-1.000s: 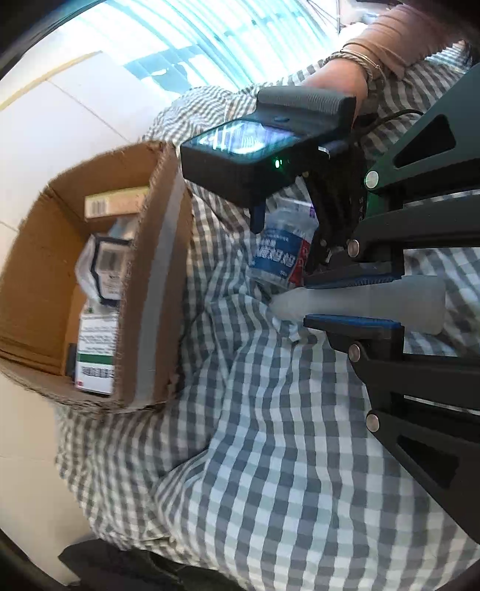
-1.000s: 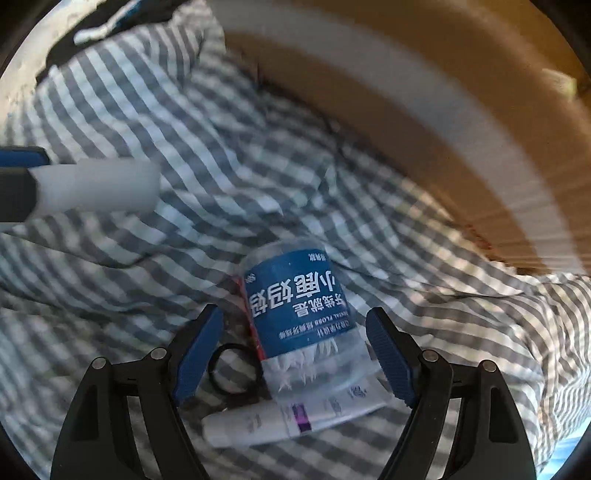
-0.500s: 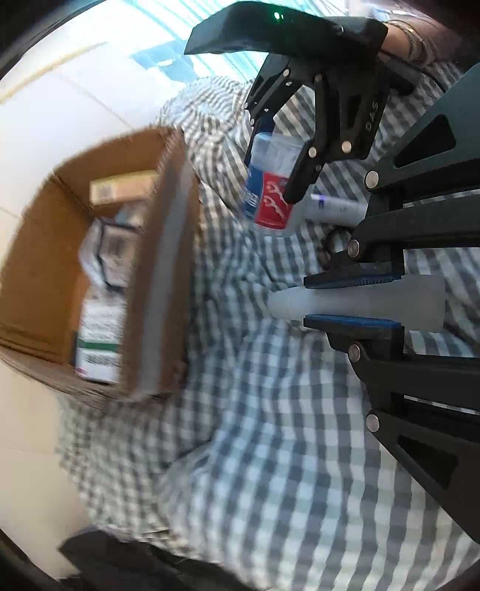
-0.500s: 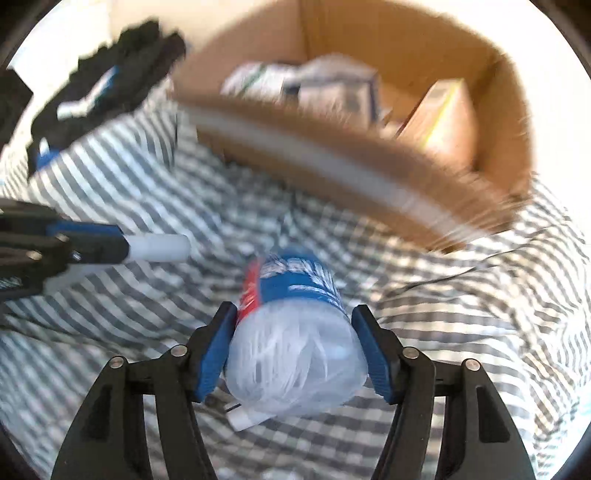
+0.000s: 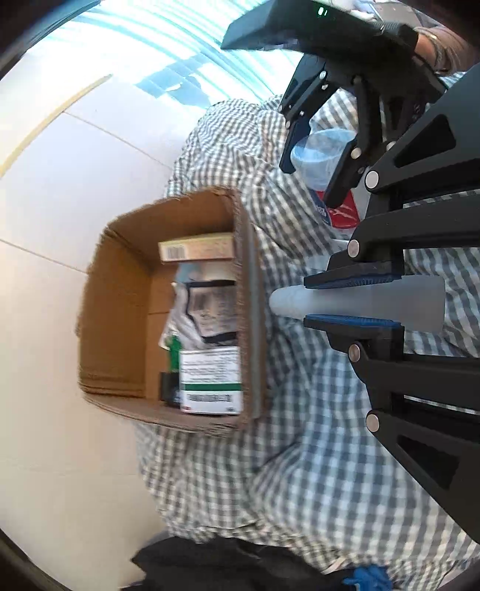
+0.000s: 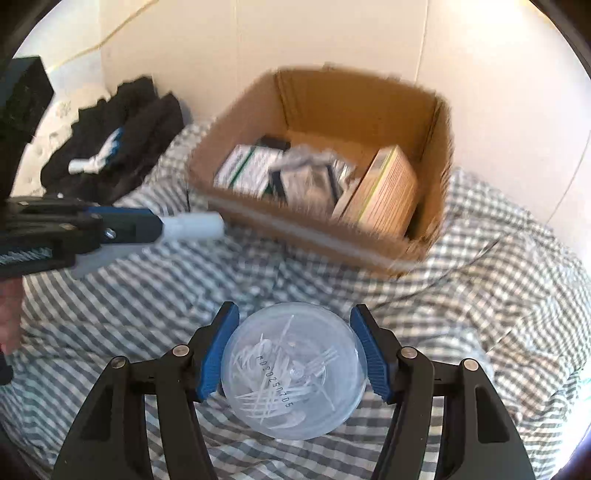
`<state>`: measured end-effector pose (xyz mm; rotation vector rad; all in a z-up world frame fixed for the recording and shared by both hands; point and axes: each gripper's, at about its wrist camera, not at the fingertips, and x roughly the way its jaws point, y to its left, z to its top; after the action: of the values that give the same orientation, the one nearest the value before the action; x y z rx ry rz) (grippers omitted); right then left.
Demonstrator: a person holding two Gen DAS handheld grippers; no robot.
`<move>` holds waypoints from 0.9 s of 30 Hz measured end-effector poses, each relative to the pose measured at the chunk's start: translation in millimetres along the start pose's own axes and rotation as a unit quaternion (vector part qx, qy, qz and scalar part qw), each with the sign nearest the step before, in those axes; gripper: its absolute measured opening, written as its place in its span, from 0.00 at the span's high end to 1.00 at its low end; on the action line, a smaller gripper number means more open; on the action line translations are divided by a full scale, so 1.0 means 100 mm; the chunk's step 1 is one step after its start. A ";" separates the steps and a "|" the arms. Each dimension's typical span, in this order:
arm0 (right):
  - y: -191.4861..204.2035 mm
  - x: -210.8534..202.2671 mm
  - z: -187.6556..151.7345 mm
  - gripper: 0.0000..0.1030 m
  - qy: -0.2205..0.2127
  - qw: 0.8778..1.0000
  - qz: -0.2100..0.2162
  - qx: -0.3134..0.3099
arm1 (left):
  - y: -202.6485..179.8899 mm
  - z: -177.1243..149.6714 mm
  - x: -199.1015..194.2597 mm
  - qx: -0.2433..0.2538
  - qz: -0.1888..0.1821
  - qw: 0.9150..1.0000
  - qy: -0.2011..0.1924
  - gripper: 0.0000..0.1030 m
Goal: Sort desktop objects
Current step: 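Carry the foam stick and swab container into the box and open both tools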
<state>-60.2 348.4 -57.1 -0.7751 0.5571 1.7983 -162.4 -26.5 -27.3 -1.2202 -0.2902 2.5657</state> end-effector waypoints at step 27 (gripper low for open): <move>-1.01 1.06 1.80 0.39 -0.100 0.989 0.027 0.105 | 0.41 1.57 1.25 0.031 0.072 0.995 -0.056 0.86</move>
<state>-34.2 574.3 -12.7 -0.4341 0.6276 1.8068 -367.0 -31.6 -32.3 -1.1149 -0.1502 2.7505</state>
